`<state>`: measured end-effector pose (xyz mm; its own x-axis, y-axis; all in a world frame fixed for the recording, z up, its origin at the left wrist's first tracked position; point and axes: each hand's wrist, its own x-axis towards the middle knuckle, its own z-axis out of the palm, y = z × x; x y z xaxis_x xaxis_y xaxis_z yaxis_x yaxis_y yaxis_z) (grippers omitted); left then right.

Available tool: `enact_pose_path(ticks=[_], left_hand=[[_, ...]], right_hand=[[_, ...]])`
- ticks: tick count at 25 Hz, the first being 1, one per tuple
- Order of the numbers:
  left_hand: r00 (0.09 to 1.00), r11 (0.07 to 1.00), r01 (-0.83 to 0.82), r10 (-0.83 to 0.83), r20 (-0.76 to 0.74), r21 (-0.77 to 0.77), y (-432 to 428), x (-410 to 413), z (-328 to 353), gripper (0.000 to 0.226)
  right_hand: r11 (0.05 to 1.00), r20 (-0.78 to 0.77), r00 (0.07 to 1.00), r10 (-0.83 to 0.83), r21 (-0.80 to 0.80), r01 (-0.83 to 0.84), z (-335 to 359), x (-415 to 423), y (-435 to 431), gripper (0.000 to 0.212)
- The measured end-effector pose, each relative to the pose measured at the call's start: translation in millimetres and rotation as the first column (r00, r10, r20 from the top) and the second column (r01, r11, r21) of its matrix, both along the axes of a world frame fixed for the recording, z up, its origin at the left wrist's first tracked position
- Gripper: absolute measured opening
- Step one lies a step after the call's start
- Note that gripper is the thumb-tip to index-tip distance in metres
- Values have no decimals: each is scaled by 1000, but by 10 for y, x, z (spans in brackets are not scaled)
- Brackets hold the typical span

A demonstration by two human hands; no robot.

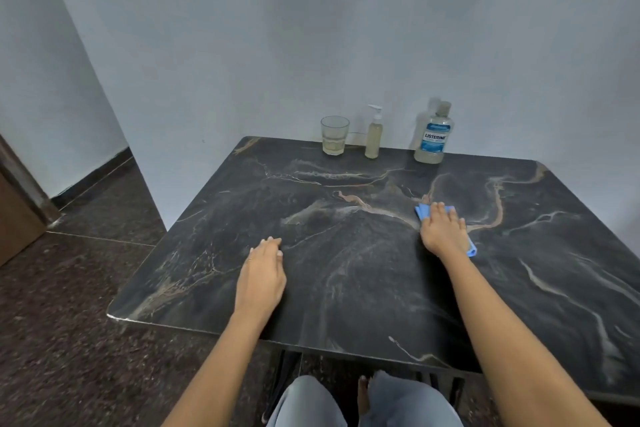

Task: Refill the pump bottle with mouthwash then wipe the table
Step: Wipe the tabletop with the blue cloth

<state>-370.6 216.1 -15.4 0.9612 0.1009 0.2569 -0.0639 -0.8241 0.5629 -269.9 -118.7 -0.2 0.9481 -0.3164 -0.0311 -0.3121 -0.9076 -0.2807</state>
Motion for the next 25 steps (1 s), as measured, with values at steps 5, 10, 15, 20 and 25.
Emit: enact_pose_path(ticks=[5, 10, 15, 20, 25], left_hand=[[997, 996, 78, -78, 11, 32, -355, -97, 43, 39], [987, 987, 158, -158, 1, 30, -737, -169, 95, 40], [986, 985, 164, -164, -7, 47, -795, -265, -17, 39], [992, 988, 128, -128, -3, 86, -802, -299, -75, 39], [991, 988, 130, -130, -3, 81, -799, -342, -29, 39]], right_hand=[[999, -19, 1000, 8, -44, -9, -38, -1086, -80, 53], [987, -50, 990, 129, -87, -133, -42, -1773, 481, 57], [926, 12, 927, 375, -61, -373, -62, -2030, 1245, 89], [903, 1, 903, 429, -2, -429, -53, -1472, 1236, 53], [941, 14, 942, 335, 39, -335, -18, -984, 827, 53]])
